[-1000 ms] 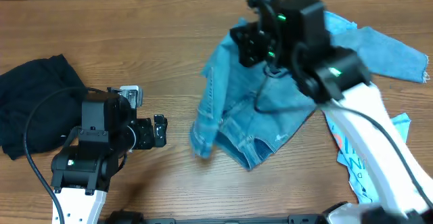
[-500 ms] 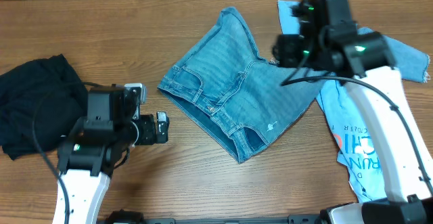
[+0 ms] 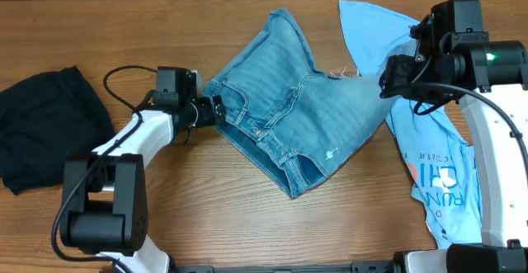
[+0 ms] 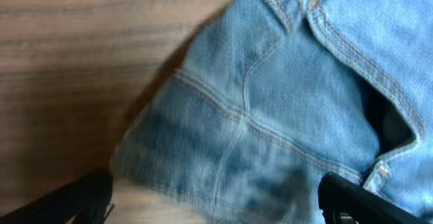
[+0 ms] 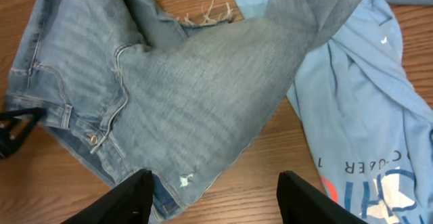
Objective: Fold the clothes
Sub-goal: 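Grasp the jeans waistband with the left gripper and pull it left, then grasp a jeans leg hem with the right gripper and pull it right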
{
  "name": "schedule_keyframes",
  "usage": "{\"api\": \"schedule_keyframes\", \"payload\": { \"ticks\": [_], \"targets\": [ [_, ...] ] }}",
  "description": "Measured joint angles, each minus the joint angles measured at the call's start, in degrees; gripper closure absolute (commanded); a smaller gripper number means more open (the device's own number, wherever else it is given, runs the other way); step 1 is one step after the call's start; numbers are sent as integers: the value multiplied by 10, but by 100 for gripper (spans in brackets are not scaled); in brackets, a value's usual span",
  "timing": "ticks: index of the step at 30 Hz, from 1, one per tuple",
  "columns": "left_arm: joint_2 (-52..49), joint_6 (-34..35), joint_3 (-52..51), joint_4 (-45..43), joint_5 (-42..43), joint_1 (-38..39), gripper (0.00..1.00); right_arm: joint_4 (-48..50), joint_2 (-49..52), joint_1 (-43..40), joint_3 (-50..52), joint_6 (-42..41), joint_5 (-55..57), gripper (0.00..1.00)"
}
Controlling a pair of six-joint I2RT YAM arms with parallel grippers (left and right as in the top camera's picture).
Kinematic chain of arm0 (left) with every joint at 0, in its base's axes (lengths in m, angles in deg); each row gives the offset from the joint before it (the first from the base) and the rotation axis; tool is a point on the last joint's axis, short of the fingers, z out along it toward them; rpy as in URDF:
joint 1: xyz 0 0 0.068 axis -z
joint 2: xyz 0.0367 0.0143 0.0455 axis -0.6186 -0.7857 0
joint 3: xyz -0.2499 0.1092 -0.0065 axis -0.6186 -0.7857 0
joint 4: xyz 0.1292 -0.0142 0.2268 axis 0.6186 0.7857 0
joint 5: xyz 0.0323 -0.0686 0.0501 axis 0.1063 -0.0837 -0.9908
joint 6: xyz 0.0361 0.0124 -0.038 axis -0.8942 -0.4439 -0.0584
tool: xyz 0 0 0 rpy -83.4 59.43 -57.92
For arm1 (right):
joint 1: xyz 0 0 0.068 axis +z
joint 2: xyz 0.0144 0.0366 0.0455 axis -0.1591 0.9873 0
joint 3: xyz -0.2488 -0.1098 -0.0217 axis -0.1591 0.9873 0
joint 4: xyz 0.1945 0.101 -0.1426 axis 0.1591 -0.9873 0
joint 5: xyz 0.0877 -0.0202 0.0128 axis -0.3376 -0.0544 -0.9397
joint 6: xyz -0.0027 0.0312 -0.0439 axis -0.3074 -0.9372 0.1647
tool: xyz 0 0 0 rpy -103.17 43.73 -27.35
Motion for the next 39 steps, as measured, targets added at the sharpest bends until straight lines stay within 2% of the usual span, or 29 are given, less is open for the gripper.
{"api": "schedule_keyframes", "payload": {
  "ticks": [2, 4, 6, 11, 14, 16, 20, 21, 22, 23, 24, 25, 27, 30, 31, 32, 33, 34, 36, 39],
  "targets": [
    [-15, 6, 0, -44, 2, 0, 21, -2, 0, 0, 0, 1, 0, 37],
    [-23, 10, 0, -66, 2, 0, 68, -4, 0, 0, 0, 1, 0, 37],
    [-27, 10, 0, -70, 2, -2, 96, -5, 0, 0, 0, 1, 0, 37],
    [-32, 11, 4, -56, 9, -4, 96, -5, 0, 0, 0, 2, 0, 37],
    [-17, 10, 20, 13, 13, -22, 96, -5, 0, 0, 0, 3, 2, 37],
    [25, 8, 52, 68, 13, -64, 96, -5, 0, 0, 0, 3, 2, 37],
    [100, 8, 186, 72, 13, -170, 96, -5, 0, 0, 0, 3, 2, 37],
    [108, 7, 215, 67, 10, -191, 93, -5, 0, 0, 0, 3, 2, 37],
    [113, 6, 236, 62, 6, -208, 70, -5, 0, 0, 0, 3, 2, 37],
    [115, 4, 250, 59, 0, -223, 26, -6, 0, 0, 0, 3, 2, 37],
    [114, -2, 254, 65, -3, -228, 13, -6, 0, 0, 0, 3, 2, 37],
    [111, -2, 255, 88, -5, -229, 5, -7, 0, 0, 0, 3, 2, 36],
    [100, -3, 257, 146, 3, -227, 1, -10, 0, 0, 0, 2, 10, 30],
    [74, -7, 256, 264, 35, -223, 1, -14, 0, 0, 0, 3, 31, 35],
    [73, -7, 257, 309, 45, -217, 0, -13, 0, 0, 3, 4, 32, 40],
    [73, -7, 257, 342, 56, -212, 1, -14, 0, 0, 9, 5, 32, 49],
    [73, -7, 257, 362, 62, -206, 1, -1, 0, 0, 25, 6, 31, 64],
    [73, -7, 257, 391, 65, -200, 2, 23, 0, 0, 51, 14, 29, 89],
    [72, -10, 256, 407, 71, -176, 4, 86, 7, 0, 121, 23, 9, 90],
    [68, -22, 243, 384, 66, -131, 3, 198, 52, 0, 228, 31, -17, 89]
  ]
}}
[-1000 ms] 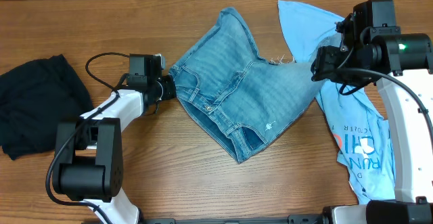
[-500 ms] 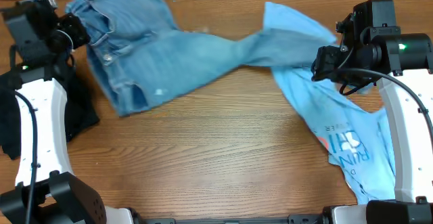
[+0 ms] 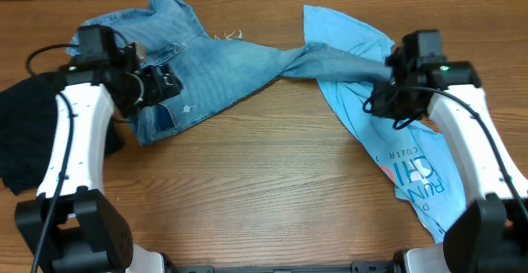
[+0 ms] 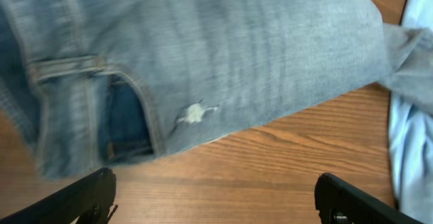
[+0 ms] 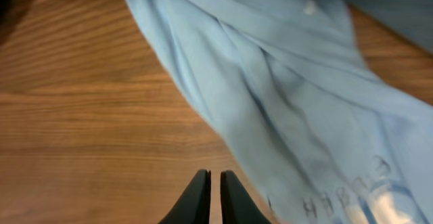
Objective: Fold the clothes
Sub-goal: 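Grasp a jeans leg hem with the right gripper and pull it right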
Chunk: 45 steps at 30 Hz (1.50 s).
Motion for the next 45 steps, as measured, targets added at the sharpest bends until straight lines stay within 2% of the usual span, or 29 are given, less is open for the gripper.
{"api": "schedule_keyframes", "payload": {
  "ticks": [6, 8, 13, 16, 19, 21, 22, 27, 29, 31, 34, 39, 41, 43, 45],
  "targets": [
    [-104, -2, -23, -69, -32, 58, 2, 63, 122, 0, 24, 3, -13, 86],
    [-155, -2, -23, -76, -35, 63, 2, 66, 156, 0, 24, 3, -13, 81],
    [-203, -2, 2, -45, -41, 64, 3, 68, 184, 0, 18, -10, -14, 76],
    [-223, -5, 26, 3, -40, 64, 3, 83, 189, -17, 14, -41, -24, 73],
    [-227, -10, 27, 35, -42, 64, 3, 161, 199, -123, 5, -69, -32, 73],
    [-227, -16, 27, 40, -41, 64, 3, 194, 203, -204, 3, -77, -30, 65],
    [-227, -16, 27, 46, -41, 64, 3, 207, 205, -269, 0, -82, -23, 66],
    [-227, -16, 27, 50, -41, 64, 3, 224, 220, -479, -20, -133, -46, 65],
    [-227, -16, 27, 53, -41, 64, 3, 218, 225, -525, -30, -146, -50, 64],
    [-227, -16, 27, 55, -40, 64, 3, 203, 230, -533, -43, -171, -46, 58],
    [-228, -17, 27, 59, -39, 64, 2, 167, 242, -536, -80, -228, -38, 57],
    [-228, -17, 27, 60, -39, 64, 2, 96, 249, -548, -170, -249, 13, 55],
    [-228, -17, 27, 60, -39, 64, 2, 119, 250, -563, -173, -217, -27, 58],
    [-228, -17, 27, 60, -39, 64, 2, 153, 250, -557, -173, -146, -146, 59],
    [-228, -17, 27, 59, -39, 64, 2, 130, 250, -503, -174, -65, -222, 27]
  ]
}}
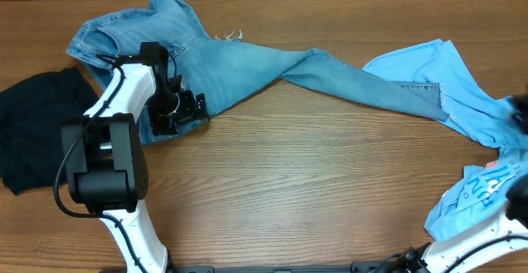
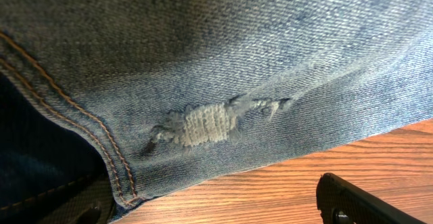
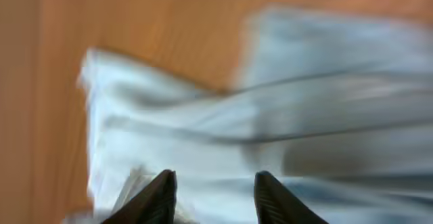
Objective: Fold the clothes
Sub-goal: 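Grasp a jeans leg hem with the right gripper and pull it right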
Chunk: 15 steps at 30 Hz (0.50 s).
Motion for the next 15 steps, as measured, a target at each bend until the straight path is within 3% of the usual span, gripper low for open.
{"api": "schedule_keyframes", "payload": {
  "ticks": [4, 9, 15],
  "targets": [
    [0, 0, 0, 0, 0, 0, 2, 11, 0, 175, 0, 90, 25, 11],
    [0, 0, 0, -1, 0, 0, 2, 120, 0, 315, -1, 106, 196, 8],
    [0, 0, 0, -1, 2, 0, 2, 142, 24, 338, -1, 84, 298, 6]
  ]
}}
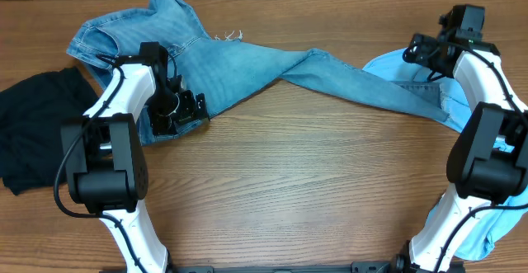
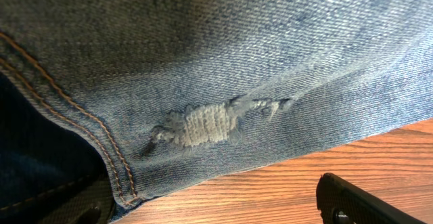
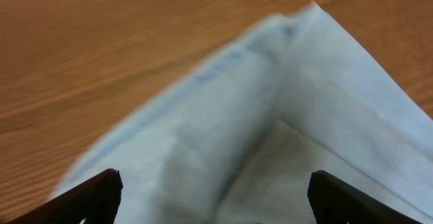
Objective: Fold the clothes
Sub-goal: 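Grasp a jeans leg hem with the right gripper and pull it right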
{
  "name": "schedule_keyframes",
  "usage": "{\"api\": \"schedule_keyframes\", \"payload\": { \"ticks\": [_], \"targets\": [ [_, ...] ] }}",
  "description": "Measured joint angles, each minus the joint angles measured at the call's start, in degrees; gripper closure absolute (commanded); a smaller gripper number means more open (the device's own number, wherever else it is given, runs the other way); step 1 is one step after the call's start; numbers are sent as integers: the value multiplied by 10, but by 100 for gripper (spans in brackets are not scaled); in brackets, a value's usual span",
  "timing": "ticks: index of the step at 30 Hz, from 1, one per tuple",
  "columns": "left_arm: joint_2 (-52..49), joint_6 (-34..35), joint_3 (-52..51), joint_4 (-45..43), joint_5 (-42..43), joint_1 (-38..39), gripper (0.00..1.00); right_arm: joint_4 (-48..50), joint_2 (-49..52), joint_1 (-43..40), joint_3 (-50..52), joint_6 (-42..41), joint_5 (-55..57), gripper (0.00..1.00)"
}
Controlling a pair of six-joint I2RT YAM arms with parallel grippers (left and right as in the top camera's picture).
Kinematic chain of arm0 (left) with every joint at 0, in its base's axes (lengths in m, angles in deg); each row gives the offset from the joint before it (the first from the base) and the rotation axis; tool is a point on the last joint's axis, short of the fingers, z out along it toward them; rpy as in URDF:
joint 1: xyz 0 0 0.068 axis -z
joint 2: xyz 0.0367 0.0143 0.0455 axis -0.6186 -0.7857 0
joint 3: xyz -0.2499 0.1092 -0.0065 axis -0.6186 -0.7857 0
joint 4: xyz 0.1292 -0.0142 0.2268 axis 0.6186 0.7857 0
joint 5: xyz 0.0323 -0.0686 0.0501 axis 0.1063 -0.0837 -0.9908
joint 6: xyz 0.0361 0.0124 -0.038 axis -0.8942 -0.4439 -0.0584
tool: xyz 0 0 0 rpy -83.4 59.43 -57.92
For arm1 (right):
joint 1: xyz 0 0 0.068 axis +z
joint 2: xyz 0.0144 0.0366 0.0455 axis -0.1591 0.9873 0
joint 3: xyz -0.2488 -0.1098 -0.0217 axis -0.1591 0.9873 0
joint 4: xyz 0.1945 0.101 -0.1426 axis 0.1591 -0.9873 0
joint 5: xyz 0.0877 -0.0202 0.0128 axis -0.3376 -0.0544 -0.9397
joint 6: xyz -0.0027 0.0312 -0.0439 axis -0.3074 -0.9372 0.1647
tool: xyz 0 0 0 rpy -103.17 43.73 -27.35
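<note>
Blue jeans (image 1: 239,67) lie spread from the upper left, with one leg stretched right to the light blue T-shirt (image 1: 388,63). My left gripper (image 1: 180,112) is low at the jeans' lower edge, open. The left wrist view shows a frayed patch on the denim (image 2: 203,126) just ahead of it, and the jeans' hem lies between the fingers (image 2: 358,200). My right gripper (image 1: 419,50) hangs open over the shirt's upper corner. Pale shirt cloth (image 3: 270,129) fills the space between its wide-apart fingers (image 3: 81,197).
A black garment (image 1: 41,124) lies crumpled at the table's left edge. More of the T-shirt hangs off the table at the lower right (image 1: 503,215). Bare wooden table (image 1: 289,182) spans the front half.
My right arm was at the far right edge of the table; its gripper is now over the shirt's upper corner near the jeans leg, with the jaws wider apart. The left gripper and jeans are unchanged.
At first the jeans lay bunched mid-table over the shirt, my left gripper at their waistband. Then they lay at the upper left, one leg trailing right, my right gripper shut by the shirt. Later the shirt lay further right, and now my right gripper is open over it.
</note>
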Motion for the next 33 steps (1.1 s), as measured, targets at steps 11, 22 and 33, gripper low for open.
{"api": "schedule_keyframes", "payload": {
  "ticks": [11, 22, 33],
  "targets": [
    [0, 0, 0, 0, 0, 0, 2, -75, 58, -45, -28, -17, 26, 96],
    [0, 0, 0, 0, 0, 0, 2, -295, 10, -240, -290, -121, 54, 60],
    [0, 0, 0, -1, 2, 0, 2, -385, 10, -229, -277, -53, -160, 24]
  ]
}}
